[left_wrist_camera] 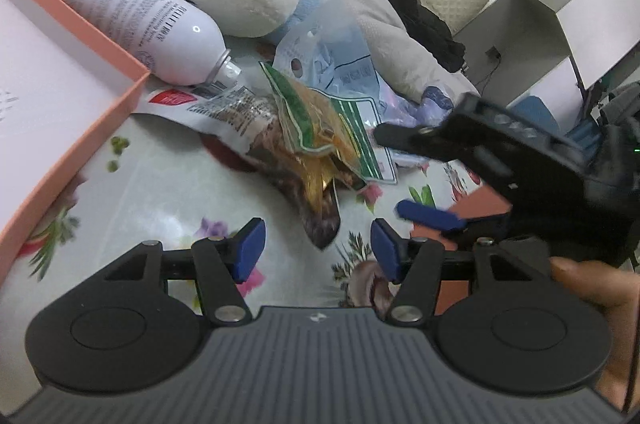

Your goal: Organize snacks

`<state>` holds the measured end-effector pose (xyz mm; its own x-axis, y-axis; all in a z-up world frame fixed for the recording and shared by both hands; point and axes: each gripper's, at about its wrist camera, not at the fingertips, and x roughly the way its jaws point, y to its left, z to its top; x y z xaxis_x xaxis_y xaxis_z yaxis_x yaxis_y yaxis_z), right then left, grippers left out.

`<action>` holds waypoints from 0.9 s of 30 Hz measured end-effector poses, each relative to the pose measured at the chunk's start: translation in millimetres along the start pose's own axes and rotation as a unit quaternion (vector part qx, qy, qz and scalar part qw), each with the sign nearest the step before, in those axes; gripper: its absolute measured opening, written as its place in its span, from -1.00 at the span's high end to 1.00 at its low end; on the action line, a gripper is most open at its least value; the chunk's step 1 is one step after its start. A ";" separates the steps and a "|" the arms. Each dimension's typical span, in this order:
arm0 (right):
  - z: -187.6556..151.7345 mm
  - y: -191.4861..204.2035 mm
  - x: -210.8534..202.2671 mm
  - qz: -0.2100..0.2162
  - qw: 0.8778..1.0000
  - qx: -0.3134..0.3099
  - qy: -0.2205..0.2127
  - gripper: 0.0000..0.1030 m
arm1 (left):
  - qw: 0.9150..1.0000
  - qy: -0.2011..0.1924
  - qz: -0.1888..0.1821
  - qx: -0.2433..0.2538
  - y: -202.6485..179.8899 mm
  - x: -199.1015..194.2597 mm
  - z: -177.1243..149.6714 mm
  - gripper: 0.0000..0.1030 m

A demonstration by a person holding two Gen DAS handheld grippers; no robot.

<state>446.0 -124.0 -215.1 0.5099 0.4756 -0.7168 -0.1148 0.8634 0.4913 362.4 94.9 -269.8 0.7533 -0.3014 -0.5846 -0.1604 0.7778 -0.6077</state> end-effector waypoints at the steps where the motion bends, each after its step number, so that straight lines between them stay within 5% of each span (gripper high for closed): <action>1: 1.2 -0.1 5.3 -0.002 1.000 0.002 0.002 -0.61 | 1.000 0.000 0.000 -0.005 1.2 5.0 1.5 -0.23; 12: 8.3 -8.4 31.9 -0.030 0.998 0.031 -0.052 -0.49 | 0.999 0.000 -0.018 -0.026 13.0 36.1 2.0 0.34; 17: 11.6 -9.3 29.7 -0.036 0.997 0.036 -0.049 0.58 | 1.000 -0.002 -0.016 -0.013 8.4 34.7 0.9 0.64; 19: 9.3 -6.0 23.0 -0.039 0.997 0.014 -0.061 0.80 | 1.000 -0.009 -0.021 -0.014 9.3 29.8 -1.7 0.68; 27: -16.7 8.7 -17.6 -0.042 0.993 -0.040 -0.099 0.95 | 1.000 -0.013 -0.013 -0.017 18.0 -11.7 -20.1 0.77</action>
<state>421.8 -122.0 -206.5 0.6769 0.3652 -0.6391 -0.1281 0.9135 0.3862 337.9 101.3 -284.7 0.7739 -0.3060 -0.5545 -0.1625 0.7503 -0.6408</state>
